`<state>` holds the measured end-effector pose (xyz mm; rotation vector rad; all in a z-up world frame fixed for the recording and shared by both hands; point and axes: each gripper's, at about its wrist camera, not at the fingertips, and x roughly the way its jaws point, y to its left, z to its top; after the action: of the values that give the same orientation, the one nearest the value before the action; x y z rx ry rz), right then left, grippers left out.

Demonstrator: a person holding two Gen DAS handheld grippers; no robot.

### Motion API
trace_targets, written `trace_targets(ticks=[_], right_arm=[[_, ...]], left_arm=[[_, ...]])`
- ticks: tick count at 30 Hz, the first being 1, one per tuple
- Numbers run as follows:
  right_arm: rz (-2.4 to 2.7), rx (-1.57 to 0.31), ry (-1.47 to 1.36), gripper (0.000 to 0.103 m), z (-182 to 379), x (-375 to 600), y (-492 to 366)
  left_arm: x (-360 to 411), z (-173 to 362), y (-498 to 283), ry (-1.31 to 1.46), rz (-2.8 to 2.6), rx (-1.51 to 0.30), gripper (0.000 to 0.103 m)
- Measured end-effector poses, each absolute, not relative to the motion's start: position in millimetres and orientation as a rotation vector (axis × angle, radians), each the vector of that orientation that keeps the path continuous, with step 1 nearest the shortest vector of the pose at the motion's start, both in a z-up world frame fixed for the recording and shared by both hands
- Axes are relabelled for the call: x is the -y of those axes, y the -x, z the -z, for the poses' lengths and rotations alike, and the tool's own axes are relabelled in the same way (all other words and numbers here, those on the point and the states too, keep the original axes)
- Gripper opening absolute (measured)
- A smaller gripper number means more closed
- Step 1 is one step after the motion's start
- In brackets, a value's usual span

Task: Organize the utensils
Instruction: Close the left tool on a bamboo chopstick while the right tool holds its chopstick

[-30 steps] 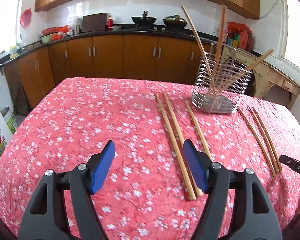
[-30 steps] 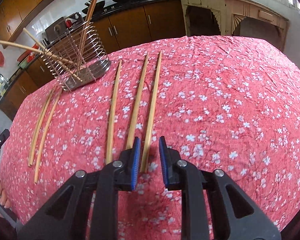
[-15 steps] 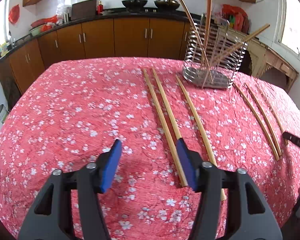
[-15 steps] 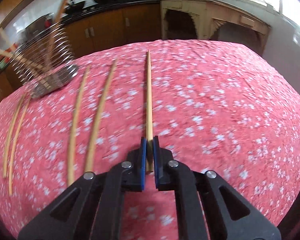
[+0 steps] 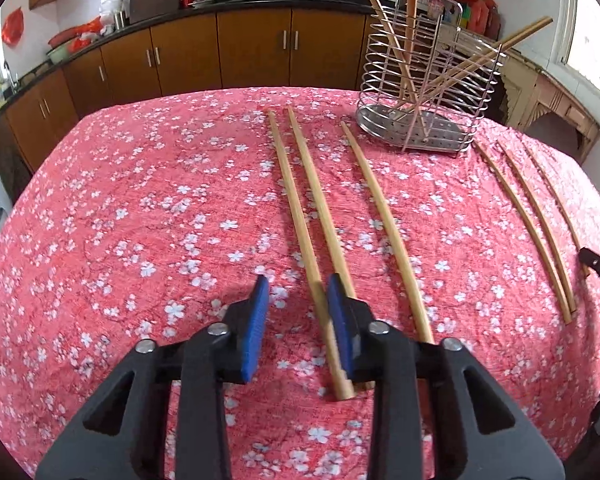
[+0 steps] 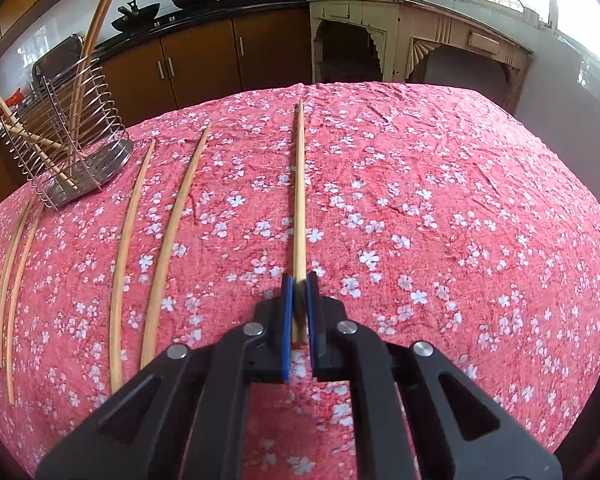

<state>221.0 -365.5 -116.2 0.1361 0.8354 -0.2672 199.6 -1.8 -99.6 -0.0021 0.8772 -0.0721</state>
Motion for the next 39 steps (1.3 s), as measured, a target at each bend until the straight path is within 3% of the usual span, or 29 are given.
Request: trace_targets(ticks=[2,5,13,14,17,20,32,36,39], right_arm=[[0.274,-0.838,-0.142,0.008,115.4,370.7,-224.6],[0.300,-0.836,-0.155,0.008,115.3,381.5,-230.0],[0.333,-0.827,-0.176,0.008,115.8,400.9,-234.8],[0.334,-0.827,-0.175,0.008,115.8,401.4,-234.9],[0.334,-0.827,-0.175,0.008,116.0,402.4,-234.8],[0.334,-0.828,-0.174,0.008,115.9,401.6,-234.9],[0.327,-0.826,-0.186,0.008,116.0,401.0,-234.6],[0.316,-0.833,-0.149,0.008,115.8,395.8,-230.9],[0.301,-0.831,-0.165,0.008,115.8,396.6,-227.5]], left_arm=[[-5.1,99.9,-204.6,0.000,0.054,-0.881,0.018],[-24.5,99.7,-217.5,0.002,0.001,-0.880,0.014],[-55.2,100.2,-229.7,0.039,0.010,-0.873,0.016],[-55.4,100.2,-228.6,0.041,0.019,-0.872,0.020],[-53.2,98.8,-221.6,0.031,0.022,-0.863,0.052],[-49.4,93.5,-210.5,0.004,0.048,-0.821,0.054],[-49.1,101.1,-204.4,0.003,0.081,-0.882,0.053],[-49.1,100.1,-197.6,-0.051,0.089,-0.885,0.046],[-54.1,99.8,-195.7,-0.054,0.093,-0.882,0.035]])
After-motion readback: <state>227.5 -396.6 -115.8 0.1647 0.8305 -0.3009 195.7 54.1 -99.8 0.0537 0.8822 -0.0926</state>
